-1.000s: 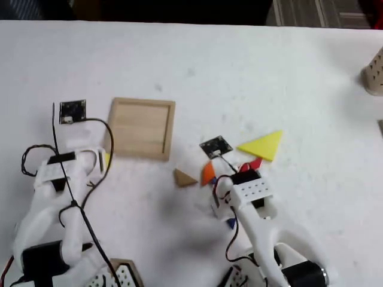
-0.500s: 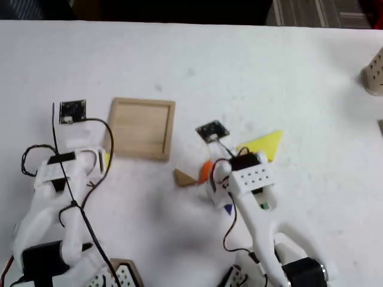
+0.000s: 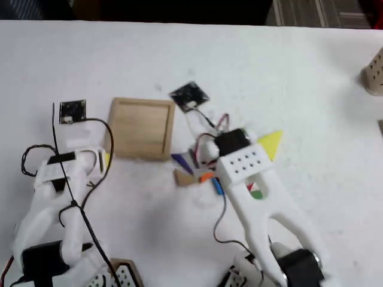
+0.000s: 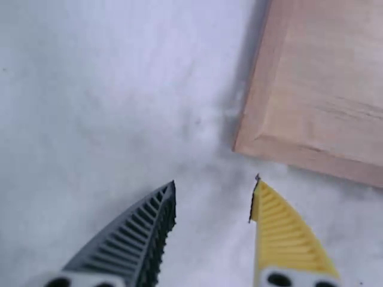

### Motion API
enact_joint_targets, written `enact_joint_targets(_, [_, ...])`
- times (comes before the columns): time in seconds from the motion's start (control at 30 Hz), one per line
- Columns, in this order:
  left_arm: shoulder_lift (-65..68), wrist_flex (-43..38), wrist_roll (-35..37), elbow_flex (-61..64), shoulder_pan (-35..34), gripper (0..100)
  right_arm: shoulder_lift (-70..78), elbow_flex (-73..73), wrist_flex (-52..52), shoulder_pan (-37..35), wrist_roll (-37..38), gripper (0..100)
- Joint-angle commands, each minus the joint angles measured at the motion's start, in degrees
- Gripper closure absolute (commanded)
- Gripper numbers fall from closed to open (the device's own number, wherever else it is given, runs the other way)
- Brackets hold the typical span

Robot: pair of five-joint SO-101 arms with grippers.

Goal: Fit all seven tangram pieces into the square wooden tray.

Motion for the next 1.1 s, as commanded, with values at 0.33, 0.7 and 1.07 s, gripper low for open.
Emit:
enact_joint_targets(0.33, [-2.5,-1.1,-0.3,-0.4,-0.3,77,28.4,-22.2,-0.7,1.0,9.4,80.9])
enact_joint_targets(0.7, [-2.5,-1.1,-0.5,-0.5,-0.3,77,33.5,-14.3,-7.5,0.1,9.8,79.7])
enact_joint_targets(1.07, [-2.5,-1.1,-0.5,-0.4,-0.2,77,33.9,-12.7,-9.4,-2.9,5.5,72.2])
